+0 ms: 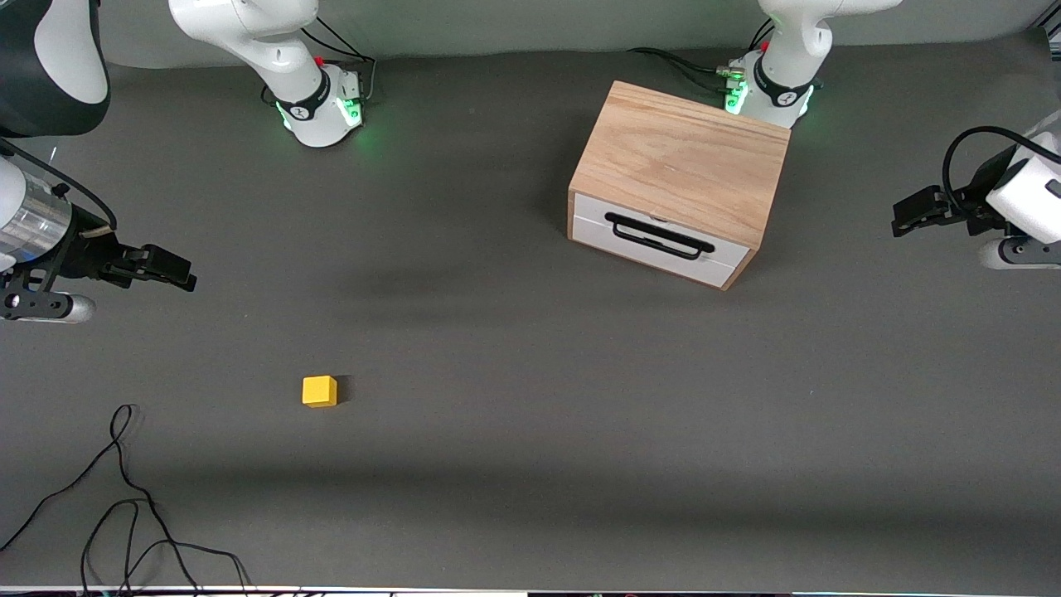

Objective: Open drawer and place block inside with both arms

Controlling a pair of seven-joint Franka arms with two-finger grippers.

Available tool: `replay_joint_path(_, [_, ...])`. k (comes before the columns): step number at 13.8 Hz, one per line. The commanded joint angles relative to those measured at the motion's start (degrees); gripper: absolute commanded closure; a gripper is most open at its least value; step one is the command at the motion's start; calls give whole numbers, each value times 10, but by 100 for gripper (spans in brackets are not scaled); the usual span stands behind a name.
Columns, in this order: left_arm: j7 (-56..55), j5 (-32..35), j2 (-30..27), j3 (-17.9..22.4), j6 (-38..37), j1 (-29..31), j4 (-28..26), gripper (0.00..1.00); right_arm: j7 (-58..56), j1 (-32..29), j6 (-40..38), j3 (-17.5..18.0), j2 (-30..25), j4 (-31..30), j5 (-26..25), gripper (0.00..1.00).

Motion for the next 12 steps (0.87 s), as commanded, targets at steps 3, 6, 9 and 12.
replay_joint_path(3, [15,1,1,4,-7,-4,3,0,-10,1,-5,-3,5,15,2,0])
replay_joint_path(6, [7,1,0,3,-8,-10,1,0,-13,1,-5,-3,7,19,3,0])
replay_joint_path(9, [-115,1,2,-10,-8,-42,1,0,-15,2,-5,-3,13,15,7,0])
replay_joint_path(12, [-275,-7,4,-11,-15,-96,1,0,-8,4,1,-2,20,9,7,0])
